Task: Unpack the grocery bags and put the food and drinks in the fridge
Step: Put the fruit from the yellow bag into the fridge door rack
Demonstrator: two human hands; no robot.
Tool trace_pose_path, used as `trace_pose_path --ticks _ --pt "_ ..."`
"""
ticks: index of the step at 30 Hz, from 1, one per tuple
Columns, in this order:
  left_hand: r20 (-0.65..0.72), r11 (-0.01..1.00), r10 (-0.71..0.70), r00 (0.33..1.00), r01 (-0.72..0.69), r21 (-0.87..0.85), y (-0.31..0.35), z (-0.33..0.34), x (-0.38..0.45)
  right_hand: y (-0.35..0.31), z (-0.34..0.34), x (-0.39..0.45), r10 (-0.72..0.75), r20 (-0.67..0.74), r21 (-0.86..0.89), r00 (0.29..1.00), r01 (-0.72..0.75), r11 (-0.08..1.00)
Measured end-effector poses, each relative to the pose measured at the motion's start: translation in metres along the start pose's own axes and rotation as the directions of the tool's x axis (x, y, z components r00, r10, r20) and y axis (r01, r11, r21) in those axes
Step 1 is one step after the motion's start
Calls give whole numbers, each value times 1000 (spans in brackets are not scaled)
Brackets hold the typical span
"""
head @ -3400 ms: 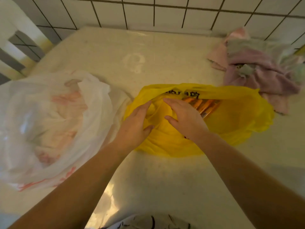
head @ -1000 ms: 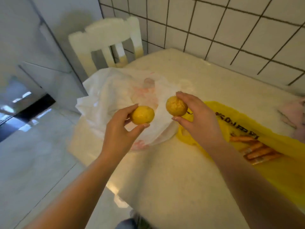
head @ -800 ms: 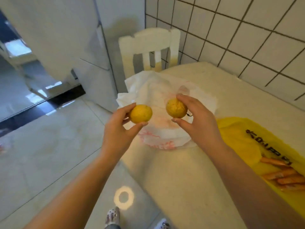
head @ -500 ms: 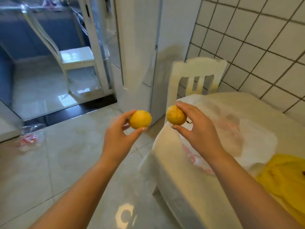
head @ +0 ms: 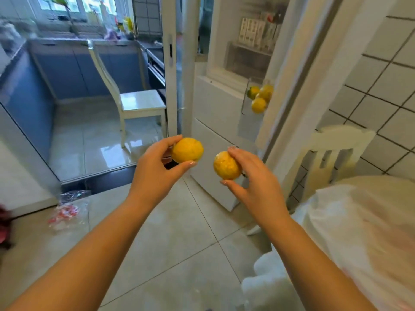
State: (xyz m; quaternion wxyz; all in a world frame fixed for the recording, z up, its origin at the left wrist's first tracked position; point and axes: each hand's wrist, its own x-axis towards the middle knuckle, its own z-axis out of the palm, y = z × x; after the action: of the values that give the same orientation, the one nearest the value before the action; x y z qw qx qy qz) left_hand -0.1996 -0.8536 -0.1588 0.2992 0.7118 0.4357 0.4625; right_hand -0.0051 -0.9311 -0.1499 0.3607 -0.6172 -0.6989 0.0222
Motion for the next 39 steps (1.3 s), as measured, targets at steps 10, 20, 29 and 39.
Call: trace_pose_path --ticks 10,20,29,39 --pt "-36 1000 5 999 -4 29 -72 -10 163 16 68 180 38 -125 153 991 -18 988" --pt "128 976 203 971 -191 -100 -72 70 316 66 41 267 238 -264 91 935 -222 971" --pt "398 845 514 760 -369 -387 -52 177 405 97 4 289 480 -530 9 699 -562 827" --pt "567 804 584 582 -315 -505 -47 263 476 132 -16 338 596 -544 -279 590 -798 535"
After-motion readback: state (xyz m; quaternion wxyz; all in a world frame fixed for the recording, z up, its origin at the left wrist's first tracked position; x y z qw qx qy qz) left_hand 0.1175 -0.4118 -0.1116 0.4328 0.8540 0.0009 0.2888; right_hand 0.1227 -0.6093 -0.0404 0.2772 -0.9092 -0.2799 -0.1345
